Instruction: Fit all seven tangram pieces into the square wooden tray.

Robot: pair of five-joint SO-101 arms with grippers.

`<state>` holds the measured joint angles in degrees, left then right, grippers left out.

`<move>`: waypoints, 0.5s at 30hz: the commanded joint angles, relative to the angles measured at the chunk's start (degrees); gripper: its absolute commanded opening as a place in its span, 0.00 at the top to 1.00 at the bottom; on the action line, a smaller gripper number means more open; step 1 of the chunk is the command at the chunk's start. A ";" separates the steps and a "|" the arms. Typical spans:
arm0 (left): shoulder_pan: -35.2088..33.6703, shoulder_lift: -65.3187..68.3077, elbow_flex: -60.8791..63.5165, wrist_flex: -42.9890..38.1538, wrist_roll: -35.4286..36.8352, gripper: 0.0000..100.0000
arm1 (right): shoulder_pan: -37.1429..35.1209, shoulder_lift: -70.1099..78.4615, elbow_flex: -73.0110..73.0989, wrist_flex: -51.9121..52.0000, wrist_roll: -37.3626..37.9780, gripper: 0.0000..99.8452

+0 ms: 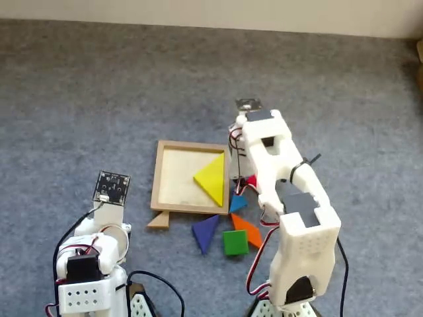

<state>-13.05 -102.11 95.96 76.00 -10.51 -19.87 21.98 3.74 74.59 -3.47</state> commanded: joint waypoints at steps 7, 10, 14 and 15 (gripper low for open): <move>-0.40 -1.71 1.19 0.44 0.53 0.99 | -0.57 -3.56 0.40 -2.42 -0.53 0.64; -0.40 -1.71 1.19 0.44 0.53 0.99 | -0.40 -3.65 2.68 -5.23 -0.53 0.64; -0.40 -1.71 1.19 0.44 0.53 0.99 | -0.31 -3.65 3.65 -6.29 -0.53 0.64; -0.40 -1.71 1.19 0.44 0.53 0.99 | -0.31 -3.65 3.65 -6.29 -0.53 0.64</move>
<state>-13.05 -102.11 95.96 76.00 -10.51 -19.96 21.89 7.34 69.76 -3.47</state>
